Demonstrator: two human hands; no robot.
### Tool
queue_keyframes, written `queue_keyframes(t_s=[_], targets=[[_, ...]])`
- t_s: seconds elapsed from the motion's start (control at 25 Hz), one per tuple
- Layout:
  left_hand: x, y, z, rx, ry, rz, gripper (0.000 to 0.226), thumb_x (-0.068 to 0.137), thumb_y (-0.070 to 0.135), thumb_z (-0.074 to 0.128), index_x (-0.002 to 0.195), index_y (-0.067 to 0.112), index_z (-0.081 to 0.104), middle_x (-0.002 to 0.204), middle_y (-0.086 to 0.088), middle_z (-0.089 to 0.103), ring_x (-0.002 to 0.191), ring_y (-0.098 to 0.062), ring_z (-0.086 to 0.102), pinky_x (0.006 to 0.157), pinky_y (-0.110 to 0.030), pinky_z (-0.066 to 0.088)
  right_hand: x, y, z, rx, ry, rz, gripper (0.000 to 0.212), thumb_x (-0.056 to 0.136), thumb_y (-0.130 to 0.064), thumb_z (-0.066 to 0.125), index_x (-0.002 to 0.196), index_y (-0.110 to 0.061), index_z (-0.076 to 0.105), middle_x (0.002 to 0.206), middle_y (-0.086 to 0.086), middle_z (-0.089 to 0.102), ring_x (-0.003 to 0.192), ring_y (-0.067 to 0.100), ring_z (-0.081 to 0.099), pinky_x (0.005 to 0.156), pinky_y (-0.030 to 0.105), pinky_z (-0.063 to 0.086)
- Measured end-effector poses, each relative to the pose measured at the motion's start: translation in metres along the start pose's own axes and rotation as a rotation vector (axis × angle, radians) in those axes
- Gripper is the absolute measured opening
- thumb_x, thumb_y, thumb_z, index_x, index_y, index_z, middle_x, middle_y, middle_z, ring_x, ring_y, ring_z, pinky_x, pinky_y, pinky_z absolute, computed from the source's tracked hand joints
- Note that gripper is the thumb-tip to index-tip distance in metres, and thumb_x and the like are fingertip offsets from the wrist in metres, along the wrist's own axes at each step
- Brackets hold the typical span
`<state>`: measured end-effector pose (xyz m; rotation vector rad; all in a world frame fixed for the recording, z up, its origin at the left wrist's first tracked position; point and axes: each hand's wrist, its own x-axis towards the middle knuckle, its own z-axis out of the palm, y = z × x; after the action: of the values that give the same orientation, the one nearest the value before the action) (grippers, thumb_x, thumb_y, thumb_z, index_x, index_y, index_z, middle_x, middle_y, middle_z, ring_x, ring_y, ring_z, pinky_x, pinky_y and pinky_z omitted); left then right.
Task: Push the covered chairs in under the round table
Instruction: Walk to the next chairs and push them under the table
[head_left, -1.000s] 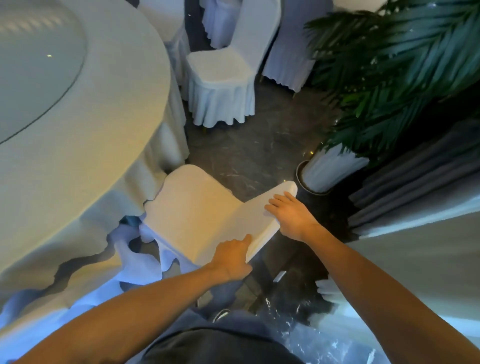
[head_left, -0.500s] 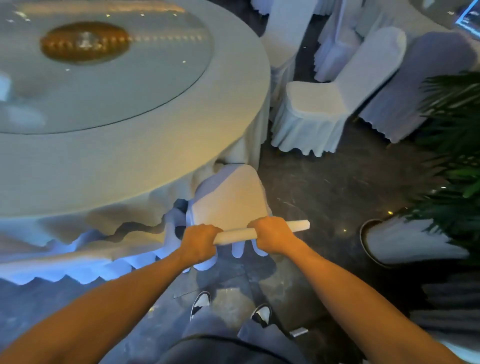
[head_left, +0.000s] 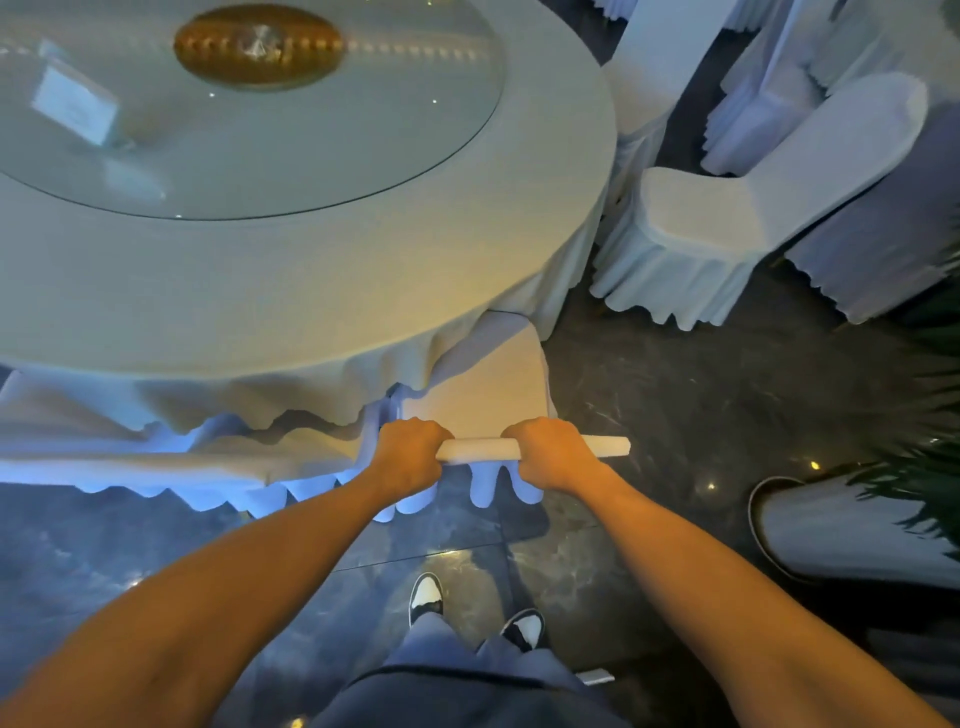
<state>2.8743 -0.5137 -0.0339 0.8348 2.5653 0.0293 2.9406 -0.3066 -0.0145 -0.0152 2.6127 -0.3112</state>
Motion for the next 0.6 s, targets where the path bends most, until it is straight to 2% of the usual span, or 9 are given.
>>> queue_keyframes(t_s=[0.12,0.24,0.4,0.52,0.6], targets=[[0.005,-0.01,-0.002,0.007,0.001,-0.012,0.026,0.089,0.02,0.055,0.108,0.03,0.07,0.096,0.0,0.071,0.077,-0.02,0.059,0.063,-0.03,0.043,0.009,-0.006,-0.004,-0.018,0.017,-0.007,0.027,0.084,-0.011,0.057,0.107,-0.023,0.065,0.098,0.004,0.068,0.074,0.023,0.051,0.063,0.031,0.036],[0.006,-0.015,-0.001,0.026,0.021,-0.034,0.034,0.086,0.016,0.055,0.111,0.034,0.069,0.094,0.002,0.071,0.074,-0.019,0.057,0.06,-0.028,0.039,0.015,-0.01,-0.004,-0.034,0.035,-0.023,0.028,0.084,-0.012,0.058,0.109,-0.024,0.065,0.1,0.003,0.067,0.079,0.023,0.057,0.063,0.032,0.036],[0.003,-0.016,0.008,0.03,0.031,-0.039,0.034,0.088,0.021,0.055,0.115,0.035,0.069,0.098,0.001,0.073,0.086,-0.023,0.067,0.063,-0.027,0.039,0.015,-0.012,0.0,-0.038,0.005,-0.045,0.035,0.078,-0.012,0.061,0.111,-0.023,0.065,0.101,0.003,0.068,0.087,0.026,0.063,0.064,0.031,0.039],[0.013,-0.014,-0.007,0.003,-0.072,0.016,0.03,0.085,0.024,0.059,0.111,0.03,0.072,0.097,0.0,0.072,0.079,-0.022,0.062,0.062,-0.028,0.042,0.019,-0.001,-0.007,0.003,-0.069,-0.053,0.037,0.08,-0.012,0.058,0.114,-0.025,0.063,0.098,0.003,0.068,0.083,0.026,0.062,0.06,0.032,0.04],[0.025,-0.013,-0.021,0.004,-0.217,0.053,0.029,0.081,0.027,0.066,0.109,0.024,0.07,0.097,-0.002,0.071,0.075,-0.02,0.058,0.063,-0.029,0.041,0.026,0.006,-0.014,0.09,-0.183,-0.045,0.045,0.082,-0.012,0.058,0.125,-0.025,0.059,0.107,0.004,0.067,0.087,0.026,0.061,0.065,0.034,0.044]])
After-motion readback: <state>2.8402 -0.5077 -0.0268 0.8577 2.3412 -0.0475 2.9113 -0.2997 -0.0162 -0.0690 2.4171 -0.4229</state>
